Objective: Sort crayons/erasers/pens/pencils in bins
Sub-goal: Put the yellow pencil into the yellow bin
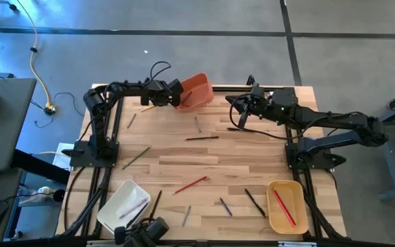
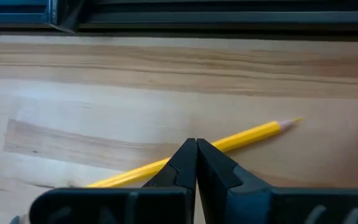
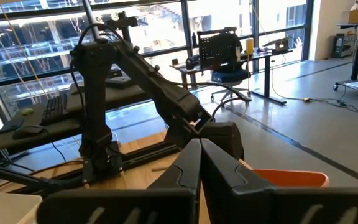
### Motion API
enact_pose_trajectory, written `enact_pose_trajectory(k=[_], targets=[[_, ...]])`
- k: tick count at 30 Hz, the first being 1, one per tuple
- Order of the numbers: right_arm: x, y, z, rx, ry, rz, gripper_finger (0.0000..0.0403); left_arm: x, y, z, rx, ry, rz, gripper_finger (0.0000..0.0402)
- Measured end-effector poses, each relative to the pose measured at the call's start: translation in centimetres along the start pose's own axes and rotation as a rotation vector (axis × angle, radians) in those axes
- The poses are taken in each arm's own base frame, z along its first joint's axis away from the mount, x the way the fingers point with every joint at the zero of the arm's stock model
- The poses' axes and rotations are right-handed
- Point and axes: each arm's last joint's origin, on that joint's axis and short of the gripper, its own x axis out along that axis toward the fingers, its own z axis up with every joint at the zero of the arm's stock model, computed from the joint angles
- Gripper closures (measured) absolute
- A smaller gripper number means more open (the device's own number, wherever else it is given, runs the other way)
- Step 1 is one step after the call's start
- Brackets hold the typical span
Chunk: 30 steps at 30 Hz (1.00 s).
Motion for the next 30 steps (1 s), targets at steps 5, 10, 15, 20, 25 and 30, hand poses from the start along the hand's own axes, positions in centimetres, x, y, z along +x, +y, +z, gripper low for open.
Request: enact_pose_trajectory(k=[5,10,15,20,25,30], targets=[[0.0,0.0,0.0,0.0,0.0,0.0,0.0403,-1.1,0.0,0.7,0.021,-0.017,-0.04,0.0402],[0.0,0.0,0.0,0.0,-0.003,0.0,0.0403,-2.4,0.4,1.4,0.058,-0.037,-0.053,0.0402],[0.0,0.0,0.1,-0.003,-0.007,0.001,0.0403,-2.7,1.7,2.0,0.023,0.002,0.001,0.0401],[0.0,0.0,0.1,-0.015,-0.007,0.001,0.0403,-1.8,2.6,1.8,-0.033,0.029,0.041,0.0402],[0.0,0.0,0.1,-0.024,-0.009,-0.008,0.0403,-0.8,2.8,1.2,-0.083,0.035,0.03,0.0402],[0.0,-0.3,0.1,-0.025,-0.015,-0.02,0.0403,0.1,3.2,0.3,-0.107,0.045,0.042,0.0402]])
